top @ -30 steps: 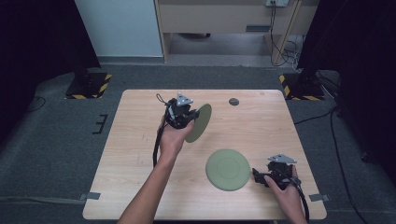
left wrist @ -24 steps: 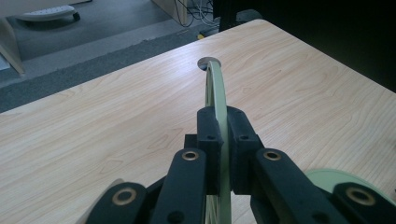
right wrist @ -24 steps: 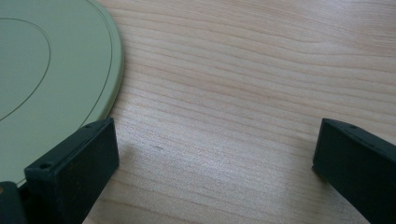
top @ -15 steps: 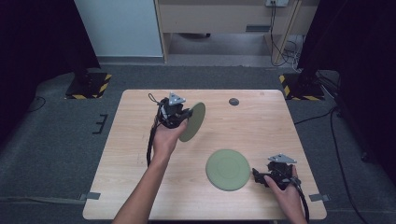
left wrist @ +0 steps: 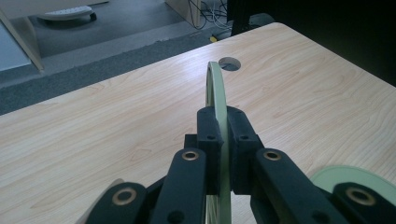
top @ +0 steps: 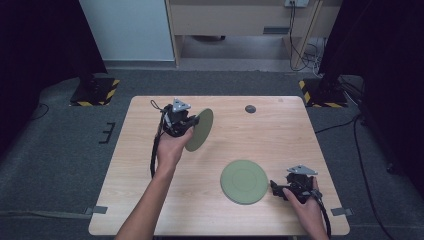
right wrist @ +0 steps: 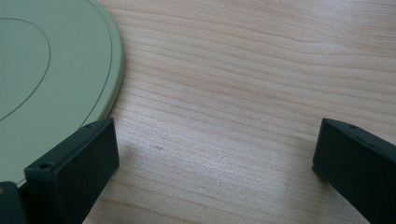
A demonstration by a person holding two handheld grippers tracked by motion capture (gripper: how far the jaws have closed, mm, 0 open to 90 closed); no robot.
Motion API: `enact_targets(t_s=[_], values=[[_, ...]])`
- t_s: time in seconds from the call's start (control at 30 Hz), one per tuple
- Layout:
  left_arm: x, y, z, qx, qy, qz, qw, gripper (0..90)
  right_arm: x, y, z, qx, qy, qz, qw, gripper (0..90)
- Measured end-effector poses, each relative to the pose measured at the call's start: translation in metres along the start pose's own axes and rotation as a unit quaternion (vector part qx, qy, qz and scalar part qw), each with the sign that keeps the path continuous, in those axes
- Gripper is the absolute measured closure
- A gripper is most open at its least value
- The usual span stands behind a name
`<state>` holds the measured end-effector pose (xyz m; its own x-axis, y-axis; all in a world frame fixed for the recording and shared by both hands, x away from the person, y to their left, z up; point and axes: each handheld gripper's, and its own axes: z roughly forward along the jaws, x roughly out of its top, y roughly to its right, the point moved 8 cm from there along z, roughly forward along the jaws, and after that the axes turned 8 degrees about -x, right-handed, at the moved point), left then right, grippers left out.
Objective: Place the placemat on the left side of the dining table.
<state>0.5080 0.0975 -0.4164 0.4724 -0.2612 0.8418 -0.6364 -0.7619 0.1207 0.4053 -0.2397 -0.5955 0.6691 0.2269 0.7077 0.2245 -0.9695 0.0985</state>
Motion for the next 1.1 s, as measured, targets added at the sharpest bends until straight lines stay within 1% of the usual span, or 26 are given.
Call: enact_targets(t_s=[0.17, 0.57, 1.1], values=[[-0.002, -0.004, -0.003, 0.005, 0.0, -0.001, 1.0, 85.5, 0.0, 0.0, 0.0, 0.0, 0.0, 0.0, 1.0, 0.6], [-0.014, -0.017, -0.012, 0.017, -0.004, -0.006, 0.9998, 85.6, 0.0, 0.0, 0.0, 0.0, 0.0, 0.0, 1.0, 0.6], [-0.029, -0.04, -0.035, 0.033, 0.0, -0.018, 0.9993, 85.5, 0.0, 0.0, 0.0, 0.0, 0.0, 0.0, 1.0, 0.6]])
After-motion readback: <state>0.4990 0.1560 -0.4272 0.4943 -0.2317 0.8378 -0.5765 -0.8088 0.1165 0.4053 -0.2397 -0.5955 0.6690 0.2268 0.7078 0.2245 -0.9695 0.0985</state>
